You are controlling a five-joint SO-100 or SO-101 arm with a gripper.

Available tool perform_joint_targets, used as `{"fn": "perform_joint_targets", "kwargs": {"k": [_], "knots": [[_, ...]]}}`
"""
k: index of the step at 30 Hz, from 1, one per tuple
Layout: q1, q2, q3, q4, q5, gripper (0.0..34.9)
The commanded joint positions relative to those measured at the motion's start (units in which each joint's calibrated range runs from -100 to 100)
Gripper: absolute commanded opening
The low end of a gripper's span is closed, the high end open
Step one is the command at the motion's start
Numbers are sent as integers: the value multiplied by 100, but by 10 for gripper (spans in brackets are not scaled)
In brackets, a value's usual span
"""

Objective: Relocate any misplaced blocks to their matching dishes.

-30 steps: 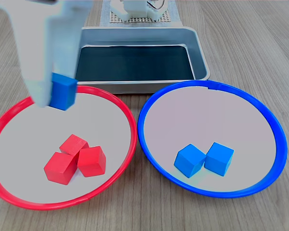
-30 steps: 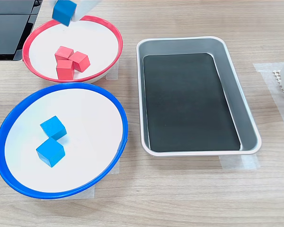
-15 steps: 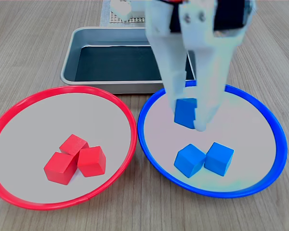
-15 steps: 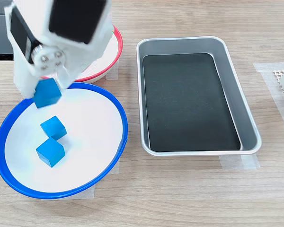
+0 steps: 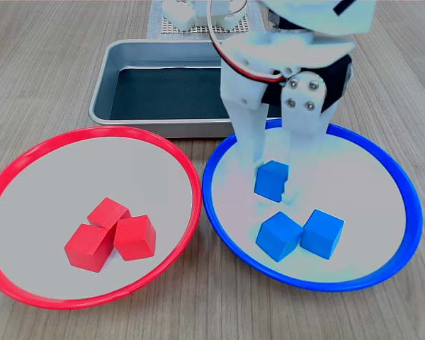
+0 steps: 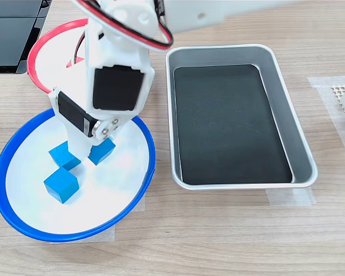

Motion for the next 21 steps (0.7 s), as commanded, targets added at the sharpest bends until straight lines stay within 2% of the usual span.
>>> {"fn": "perform_joint_targets", "kwargs": {"k": [1, 11, 15, 17, 21], "knots": [[-135, 117, -294, -59, 34, 4], [-323, 560, -822, -108, 34, 4], [-342, 628, -904, -133, 24, 20], [-351, 671, -968, -92, 20, 43], [-295, 731, -1132, 181, 34, 111]]}}
